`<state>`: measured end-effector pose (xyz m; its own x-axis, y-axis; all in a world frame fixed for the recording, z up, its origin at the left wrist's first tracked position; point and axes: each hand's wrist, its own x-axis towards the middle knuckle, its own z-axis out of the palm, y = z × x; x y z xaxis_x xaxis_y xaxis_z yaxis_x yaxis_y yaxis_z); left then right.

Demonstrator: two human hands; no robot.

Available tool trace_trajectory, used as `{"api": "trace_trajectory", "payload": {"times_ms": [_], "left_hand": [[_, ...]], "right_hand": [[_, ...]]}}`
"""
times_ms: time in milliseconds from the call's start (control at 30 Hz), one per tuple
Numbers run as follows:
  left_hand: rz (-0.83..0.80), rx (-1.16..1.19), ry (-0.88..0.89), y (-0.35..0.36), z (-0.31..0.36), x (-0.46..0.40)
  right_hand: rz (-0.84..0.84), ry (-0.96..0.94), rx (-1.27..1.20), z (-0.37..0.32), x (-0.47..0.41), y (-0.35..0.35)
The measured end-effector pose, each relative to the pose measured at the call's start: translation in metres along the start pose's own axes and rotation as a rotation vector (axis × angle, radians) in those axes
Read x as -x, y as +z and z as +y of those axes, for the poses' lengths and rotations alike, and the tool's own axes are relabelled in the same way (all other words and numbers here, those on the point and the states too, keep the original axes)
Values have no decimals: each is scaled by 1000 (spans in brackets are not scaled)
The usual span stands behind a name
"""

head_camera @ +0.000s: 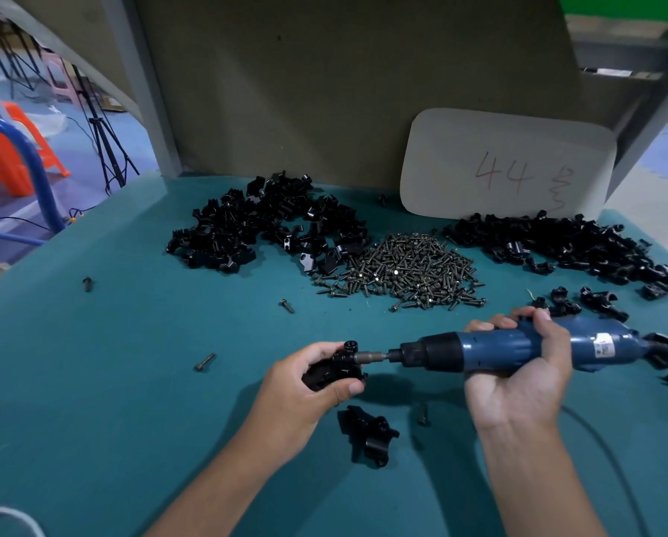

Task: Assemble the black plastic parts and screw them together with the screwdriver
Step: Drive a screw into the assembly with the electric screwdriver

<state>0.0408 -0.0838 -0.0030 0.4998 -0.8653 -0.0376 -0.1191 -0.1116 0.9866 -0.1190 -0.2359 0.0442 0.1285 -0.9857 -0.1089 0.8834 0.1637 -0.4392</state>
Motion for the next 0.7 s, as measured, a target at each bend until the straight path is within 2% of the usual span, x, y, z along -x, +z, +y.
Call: {"api": "trace_trajectory", "payload": {"times_ms": [433,567,700], "left_hand": [[-80,143,-40,-4,8,0],[-65,333,-63,-6,8,-2],[-67,395,-67,-7,7,-3]], "right_hand": [[-169,-19,-23,-19,-5,3],[-132,-46,-38,-26,-12,-2],[-94,-29,-17,-18,-12,-5]]}}
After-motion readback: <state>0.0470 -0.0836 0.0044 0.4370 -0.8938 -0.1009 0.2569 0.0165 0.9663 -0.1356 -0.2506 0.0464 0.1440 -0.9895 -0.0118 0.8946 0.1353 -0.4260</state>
